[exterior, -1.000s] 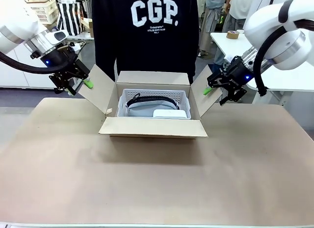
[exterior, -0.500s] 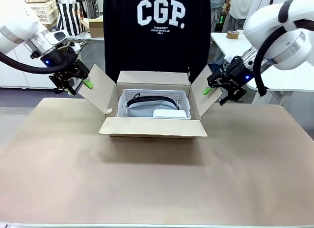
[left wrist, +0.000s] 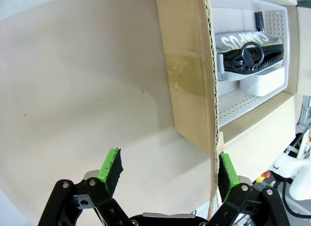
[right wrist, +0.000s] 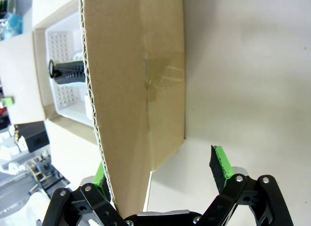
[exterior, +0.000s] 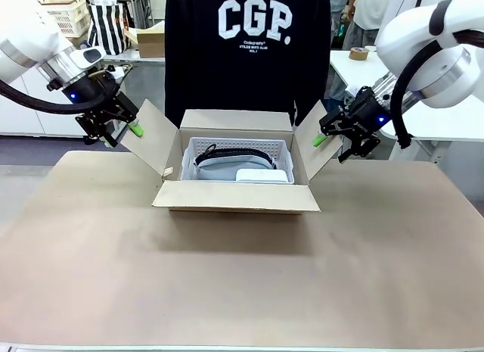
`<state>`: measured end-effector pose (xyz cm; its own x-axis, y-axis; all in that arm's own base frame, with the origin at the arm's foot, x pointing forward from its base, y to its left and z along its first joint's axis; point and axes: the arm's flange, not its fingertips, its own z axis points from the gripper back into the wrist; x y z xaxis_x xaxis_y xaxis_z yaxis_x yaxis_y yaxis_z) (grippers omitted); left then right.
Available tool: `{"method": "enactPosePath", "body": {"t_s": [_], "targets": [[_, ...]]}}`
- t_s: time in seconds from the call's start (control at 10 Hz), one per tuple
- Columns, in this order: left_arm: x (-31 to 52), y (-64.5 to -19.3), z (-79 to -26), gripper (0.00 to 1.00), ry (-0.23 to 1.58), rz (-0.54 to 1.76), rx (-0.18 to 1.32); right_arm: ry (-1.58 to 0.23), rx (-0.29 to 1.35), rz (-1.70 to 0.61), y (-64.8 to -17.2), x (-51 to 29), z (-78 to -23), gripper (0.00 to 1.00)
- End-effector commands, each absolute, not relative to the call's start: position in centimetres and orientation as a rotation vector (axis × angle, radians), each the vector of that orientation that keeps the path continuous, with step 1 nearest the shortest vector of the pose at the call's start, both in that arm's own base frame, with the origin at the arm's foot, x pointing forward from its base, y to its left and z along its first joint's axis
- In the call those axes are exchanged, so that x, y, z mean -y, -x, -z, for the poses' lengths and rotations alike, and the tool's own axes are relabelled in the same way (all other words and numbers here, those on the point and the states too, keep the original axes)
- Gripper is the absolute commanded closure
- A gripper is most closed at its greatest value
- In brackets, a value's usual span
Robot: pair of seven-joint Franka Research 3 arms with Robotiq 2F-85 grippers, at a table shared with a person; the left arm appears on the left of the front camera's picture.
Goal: Pack the gift set into the box.
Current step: Lift both hands away from the flaps of the Package Box.
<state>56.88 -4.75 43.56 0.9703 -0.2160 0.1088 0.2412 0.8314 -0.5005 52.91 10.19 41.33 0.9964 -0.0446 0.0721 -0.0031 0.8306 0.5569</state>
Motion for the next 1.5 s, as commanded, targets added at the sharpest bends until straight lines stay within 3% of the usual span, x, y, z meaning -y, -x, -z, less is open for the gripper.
{"method": "enactPosePath", "body": {"t_s": [0.0, 0.3, 0.5, 0.8, 0.9, 1.0, 1.1, 1.4], "targets": [[5.1, -55.2, -46.6, 0.00, 0.599, 0.323, 0.062, -0.627, 0.105, -0.021, -51.5, -10.0, -44.2, 0.00], [2.3, -43.1, -54.1, 0.00, 0.799, 0.526, 0.187, -0.896, 0.185, -0.069, -41.9, -4.0, -51.9, 0.00], [0.5, -37.0, -54.0, 0.00, 0.898, 0.728, 0.167, -1.176, 0.092, -0.085, -36.2, -0.9, -53.3, 0.00], [-2.5, -35.0, -52.1, 0.00, 1.109, 0.744, 0.237, -1.554, 0.120, -0.050, -32.3, 4.8, -51.3, 0.00], [-3.3, -36.3, -51.9, 0.00, 1.238, 0.694, 0.285, -1.609, 0.161, -0.026, -32.6, 5.8, -50.7, 0.00], [-3.3, -38.5, -51.5, 0.00, 1.286, 0.570, 0.322, -1.444, 0.100, -0.074, -31.5, 3.2, -53.3, 0.00], [-2.9, -33.9, -51.8, 0.00, 1.108, 0.739, 0.247, -1.444, 0.100, -0.074, -31.5, 3.2, -53.3, 0.00], [-2.9, -33.9, -51.8, 0.00, 1.108, 0.739, 0.247, -1.444, 0.100, -0.074, -31.5, 3.2, -53.3, 0.00]]}}
